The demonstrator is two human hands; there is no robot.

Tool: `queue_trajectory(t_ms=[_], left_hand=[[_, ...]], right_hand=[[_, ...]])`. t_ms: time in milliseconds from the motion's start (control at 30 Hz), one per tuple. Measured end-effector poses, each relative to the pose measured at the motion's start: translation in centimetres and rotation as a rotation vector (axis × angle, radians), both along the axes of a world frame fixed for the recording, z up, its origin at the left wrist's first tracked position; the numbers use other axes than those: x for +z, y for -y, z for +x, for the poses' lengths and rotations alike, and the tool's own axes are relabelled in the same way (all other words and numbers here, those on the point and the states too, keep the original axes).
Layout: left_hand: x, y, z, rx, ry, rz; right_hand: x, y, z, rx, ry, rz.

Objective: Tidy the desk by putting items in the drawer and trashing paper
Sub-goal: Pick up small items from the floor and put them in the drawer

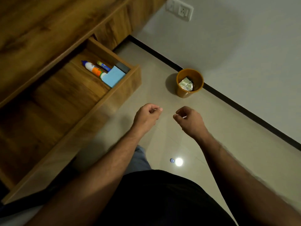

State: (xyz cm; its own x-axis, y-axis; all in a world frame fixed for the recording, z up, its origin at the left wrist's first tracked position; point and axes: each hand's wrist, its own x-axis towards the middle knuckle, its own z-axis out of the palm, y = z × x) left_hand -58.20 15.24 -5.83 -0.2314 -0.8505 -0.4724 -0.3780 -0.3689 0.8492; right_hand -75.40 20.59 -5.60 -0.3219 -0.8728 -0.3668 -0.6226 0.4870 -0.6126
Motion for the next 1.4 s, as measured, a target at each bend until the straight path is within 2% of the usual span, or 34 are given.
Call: queue_trajectory(t_ms=[233, 533, 700, 900, 1100, 1400], left_hand=[[-1.6, -11.3, -2.6, -0.050, 0.046, 0.004], [-3.3, -19.2, -3.0, -0.180, 0.097, 0.026], [-4.6, -22.9, -2.5, -0.195, 0.087, 0.064], [-5.4, -27.4, -3.0, -0.124, 0.067, 0.137], [-6.8, -29.8, -5.2, 0.074, 0.079, 0.188], [-7.9, -36.1, -17.9, 0.368, 0.045, 0.213]], right_hand=[[-0.8, -12.8, -2.8, -0.075, 0.006, 0.042], [-1.3, -21.9, -2.3, -0.172, -0.014, 0.080], [-1.6, -26.7, -0.8, -0.114, -0.057, 0.134], [-2.4, -30.3, -2.1, -0.001, -0.090, 0.196], [-3.9, -31.6, -6.1, 0.144, -0.089, 0.196], [-5.6, -32.2, -18.6, 0.404, -0.073, 0.159]])
